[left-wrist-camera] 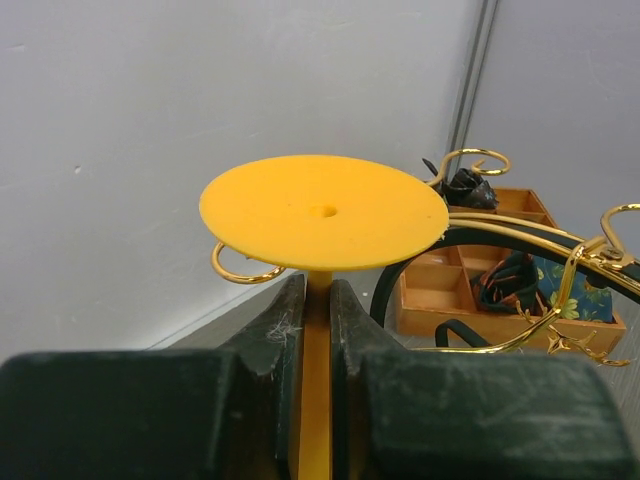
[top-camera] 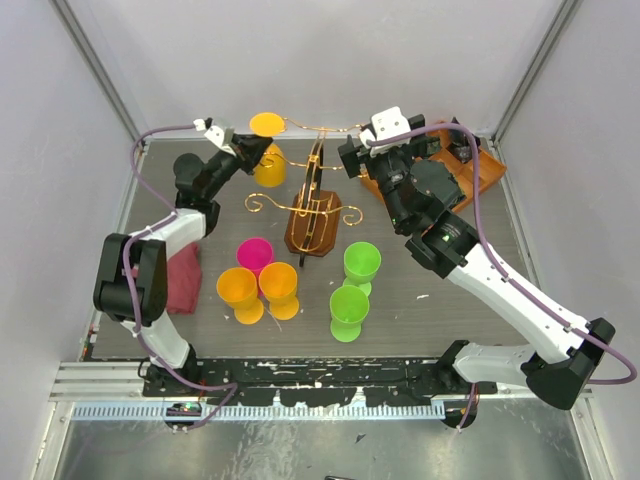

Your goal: Place the wine glass upside down on the wine glass rack

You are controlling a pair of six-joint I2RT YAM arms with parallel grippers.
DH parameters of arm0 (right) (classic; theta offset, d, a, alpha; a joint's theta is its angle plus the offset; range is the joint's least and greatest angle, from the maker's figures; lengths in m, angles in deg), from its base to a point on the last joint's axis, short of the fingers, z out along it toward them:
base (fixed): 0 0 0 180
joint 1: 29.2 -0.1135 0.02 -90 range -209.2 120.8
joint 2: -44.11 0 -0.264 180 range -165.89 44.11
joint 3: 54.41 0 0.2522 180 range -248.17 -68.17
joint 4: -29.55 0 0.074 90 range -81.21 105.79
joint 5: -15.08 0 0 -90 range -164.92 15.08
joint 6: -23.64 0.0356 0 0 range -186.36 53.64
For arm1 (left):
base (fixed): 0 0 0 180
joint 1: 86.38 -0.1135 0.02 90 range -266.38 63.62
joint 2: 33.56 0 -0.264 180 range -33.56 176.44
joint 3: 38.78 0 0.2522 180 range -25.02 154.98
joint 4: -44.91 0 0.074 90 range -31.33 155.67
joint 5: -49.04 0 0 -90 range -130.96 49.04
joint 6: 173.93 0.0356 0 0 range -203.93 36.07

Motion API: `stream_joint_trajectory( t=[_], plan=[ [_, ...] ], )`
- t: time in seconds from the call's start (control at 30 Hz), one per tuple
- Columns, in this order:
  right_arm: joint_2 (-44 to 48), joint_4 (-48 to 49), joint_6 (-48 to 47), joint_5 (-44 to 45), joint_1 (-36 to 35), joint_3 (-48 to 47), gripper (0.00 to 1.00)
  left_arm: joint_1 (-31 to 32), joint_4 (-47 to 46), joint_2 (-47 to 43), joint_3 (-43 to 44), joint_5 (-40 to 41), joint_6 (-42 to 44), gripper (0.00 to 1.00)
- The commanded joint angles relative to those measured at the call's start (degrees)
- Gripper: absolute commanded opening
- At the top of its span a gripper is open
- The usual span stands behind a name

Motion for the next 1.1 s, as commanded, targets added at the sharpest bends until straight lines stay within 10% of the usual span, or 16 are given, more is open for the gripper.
stream_joint_trajectory(
  t=[0.0,1.07],
  plan=[
    [0.43,0.08,-1.77,0.46,-0.37,-2.95,0.95,0.55,-4.07,1.75,-0.30,-1.67,0.84,0.00],
    [5.86,-3.73,-0.37,1.78,-0.34,1.32,0.95,-4.28,-9.49,8.68,5.37,-14.78,-8.82,0.00]
  ],
)
